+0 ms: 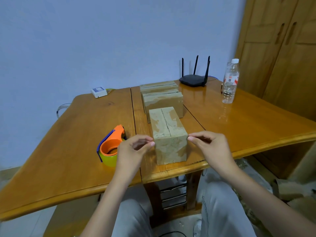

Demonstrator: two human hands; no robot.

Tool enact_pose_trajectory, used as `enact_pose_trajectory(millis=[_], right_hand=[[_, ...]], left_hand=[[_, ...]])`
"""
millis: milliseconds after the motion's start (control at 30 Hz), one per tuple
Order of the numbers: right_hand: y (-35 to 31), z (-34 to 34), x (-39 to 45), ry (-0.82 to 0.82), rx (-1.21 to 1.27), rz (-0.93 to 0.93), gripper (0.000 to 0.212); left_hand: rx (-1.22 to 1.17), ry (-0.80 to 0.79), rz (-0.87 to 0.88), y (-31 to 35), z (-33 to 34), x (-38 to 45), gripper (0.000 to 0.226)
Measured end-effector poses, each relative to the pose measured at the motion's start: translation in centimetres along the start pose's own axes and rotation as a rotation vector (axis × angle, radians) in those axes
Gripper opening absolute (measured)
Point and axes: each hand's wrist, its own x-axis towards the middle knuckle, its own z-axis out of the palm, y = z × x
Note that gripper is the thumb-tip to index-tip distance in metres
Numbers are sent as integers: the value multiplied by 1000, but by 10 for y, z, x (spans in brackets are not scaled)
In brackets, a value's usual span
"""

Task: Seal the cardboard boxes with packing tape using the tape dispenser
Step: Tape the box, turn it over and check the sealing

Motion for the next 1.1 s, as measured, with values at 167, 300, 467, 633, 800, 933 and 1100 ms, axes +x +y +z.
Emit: enact_pose_trajectory(millis=[167,300,467,633,800,933,1100], right_hand=[[2,-2,-1,-31,-12,-3,14],[4,1,-4,-6,35,-14,14],[6,5,-3,62,94,-10,11],[6,6,-5,75,79,-25,12],[6,4,-9,58,40,-42,16],[6,3,-9,8,75,-34,13],[2,-1,-5,-52,96,-34,11]], left_hand=[[-6,-20,-14,-2,-4,0,14],[-6,-8,-11,-6,-5,-3,11],[2,29,1,-10,-5,-3,9],[-1,37,17,-11,-6,-3,9],[-17,25,0,-9,-5,-6,12],[-36,-25,-13,-8,-4,-8,12],[-34,-20,-11,-8,-2,-4,9]])
